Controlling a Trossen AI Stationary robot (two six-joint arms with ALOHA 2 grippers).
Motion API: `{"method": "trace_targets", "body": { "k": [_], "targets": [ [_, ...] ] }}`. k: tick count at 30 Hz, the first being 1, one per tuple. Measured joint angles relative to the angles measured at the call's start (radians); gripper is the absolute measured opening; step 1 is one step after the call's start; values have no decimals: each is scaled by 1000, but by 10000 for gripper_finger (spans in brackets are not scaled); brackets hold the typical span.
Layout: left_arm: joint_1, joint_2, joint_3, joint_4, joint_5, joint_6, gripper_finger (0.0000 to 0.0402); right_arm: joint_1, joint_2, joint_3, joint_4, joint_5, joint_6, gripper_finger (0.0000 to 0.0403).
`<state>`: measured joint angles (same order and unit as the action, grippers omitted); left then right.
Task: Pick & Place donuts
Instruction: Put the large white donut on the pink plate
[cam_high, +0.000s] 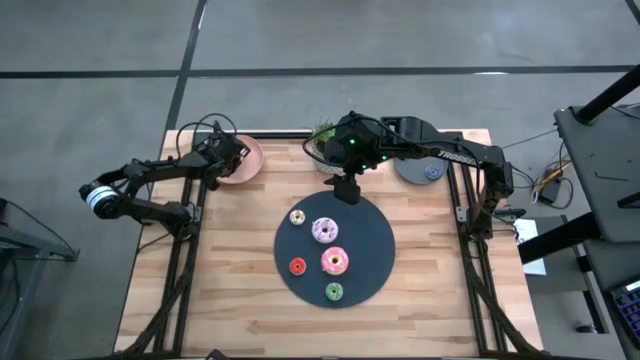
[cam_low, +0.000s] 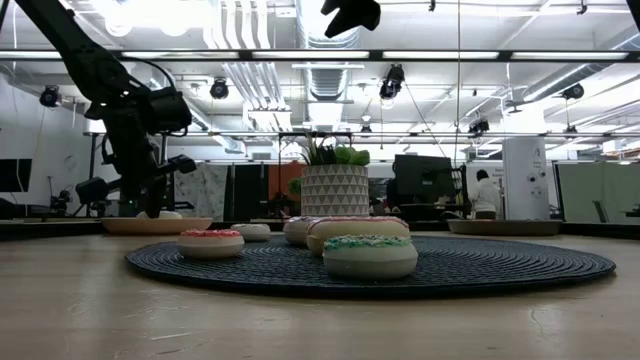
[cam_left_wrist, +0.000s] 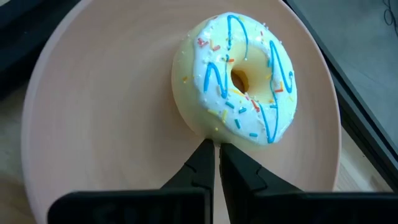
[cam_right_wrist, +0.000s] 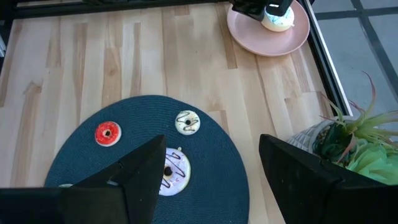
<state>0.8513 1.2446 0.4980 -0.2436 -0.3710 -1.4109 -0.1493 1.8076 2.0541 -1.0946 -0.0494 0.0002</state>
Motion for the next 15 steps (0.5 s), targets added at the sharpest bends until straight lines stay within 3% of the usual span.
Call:
{"method": "trace_targets", "body": {
  "k": [15],
  "targets": [
    [0,-1,0,0,47,-29,0,0,0,0,0,0,0,249]
  ]
}}
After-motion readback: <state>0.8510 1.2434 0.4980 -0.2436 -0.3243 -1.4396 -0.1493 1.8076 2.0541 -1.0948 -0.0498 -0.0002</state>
